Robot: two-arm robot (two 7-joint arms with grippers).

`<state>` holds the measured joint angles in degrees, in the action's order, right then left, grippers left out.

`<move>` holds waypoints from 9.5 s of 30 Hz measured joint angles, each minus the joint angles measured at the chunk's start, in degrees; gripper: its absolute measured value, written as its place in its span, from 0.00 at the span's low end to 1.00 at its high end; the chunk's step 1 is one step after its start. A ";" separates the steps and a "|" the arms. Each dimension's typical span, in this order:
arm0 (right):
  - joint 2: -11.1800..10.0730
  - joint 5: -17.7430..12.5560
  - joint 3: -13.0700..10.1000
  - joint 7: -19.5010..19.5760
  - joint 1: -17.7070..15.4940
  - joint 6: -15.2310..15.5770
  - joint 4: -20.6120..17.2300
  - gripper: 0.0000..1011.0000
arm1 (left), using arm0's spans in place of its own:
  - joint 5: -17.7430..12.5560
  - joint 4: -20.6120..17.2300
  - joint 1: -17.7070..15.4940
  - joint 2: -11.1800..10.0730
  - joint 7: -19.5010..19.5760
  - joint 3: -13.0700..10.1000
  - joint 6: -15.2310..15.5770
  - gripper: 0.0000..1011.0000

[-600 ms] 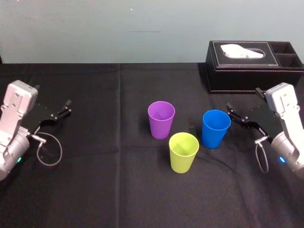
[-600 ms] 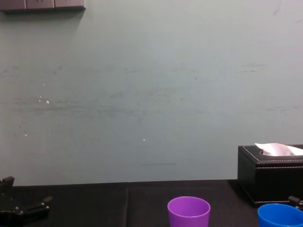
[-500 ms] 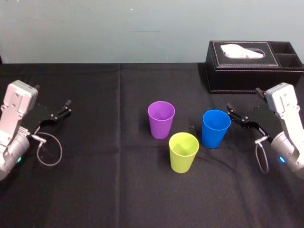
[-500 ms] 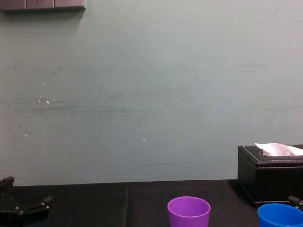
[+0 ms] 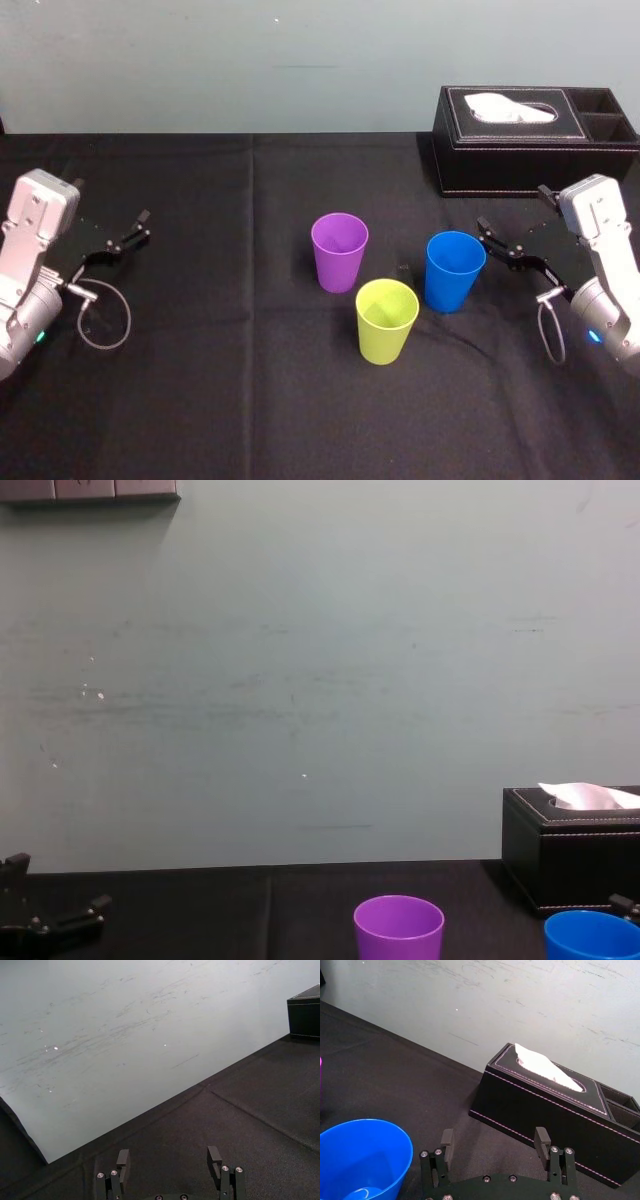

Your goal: Stack the three plastic cups sequentially using one hand.

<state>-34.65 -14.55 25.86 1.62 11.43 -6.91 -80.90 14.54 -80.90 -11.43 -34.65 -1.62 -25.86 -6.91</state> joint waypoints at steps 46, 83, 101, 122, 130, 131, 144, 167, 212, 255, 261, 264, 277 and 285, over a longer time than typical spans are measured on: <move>0.00 0.00 0.00 0.00 0.00 0.00 0.00 0.99 | 0.00 0.00 0.00 0.00 0.00 0.00 0.00 1.00; -1.08 -4.71 -8.17 -0.67 -6.85 0.11 -9.34 0.99 | 0.00 0.00 0.00 0.00 0.00 0.00 0.00 1.00; -6.86 -14.84 -14.61 -10.21 -23.89 4.84 -21.95 0.99 | 0.00 0.00 0.00 0.00 0.00 0.00 0.00 1.00; -0.56 -13.04 -11.13 -13.95 -19.29 8.74 -17.45 0.99 | 0.00 0.00 0.00 0.00 0.00 0.00 0.00 1.00; 2.13 -11.24 -10.81 -14.26 -17.28 8.86 -15.23 0.99 | 0.00 0.00 0.00 0.00 0.00 0.00 0.00 1.00; 2.31 -11.01 -10.78 -14.27 -17.12 8.83 -15.05 0.99 | 0.00 0.00 0.00 0.00 0.00 0.00 0.00 1.00; 6.14 -7.74 -10.47 -14.99 -13.59 8.29 -10.87 0.99 | 0.00 0.00 0.00 0.00 0.00 0.00 0.00 1.00; 11.08 -3.22 -10.36 -15.11 -9.64 8.17 -6.72 0.99 | 0.00 0.00 0.00 0.00 0.00 0.00 0.00 1.00; 9.89 -4.63 -12.91 -20.82 -4.91 14.78 -10.27 0.72 | 0.00 0.00 0.00 0.00 0.00 0.00 0.00 1.00; 12.88 -7.23 -0.41 -26.93 8.43 14.48 -4.85 0.72 | 0.00 0.00 0.00 0.00 0.00 0.00 0.00 1.00; 12.98 -6.82 0.05 -26.69 8.54 14.34 -4.20 0.72 | 0.00 0.00 0.00 0.00 0.00 0.00 0.00 1.00; 13.13 -6.60 0.23 -26.59 8.65 14.27 -3.86 0.72 | 0.00 0.00 0.00 0.00 0.00 0.00 0.00 1.00; 13.56 -6.20 0.44 -26.46 8.84 14.27 -2.60 0.72 | 0.00 0.00 0.00 0.00 0.00 0.00 0.00 1.00; 13.84 -6.06 0.58 -26.48 9.05 14.38 -2.15 0.72 | 0.00 0.00 0.00 0.00 0.00 0.00 0.00 1.00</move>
<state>-20.81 -20.61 26.44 -24.86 20.48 7.47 -83.05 14.55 -80.90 -11.43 -34.65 -1.62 -25.86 -6.91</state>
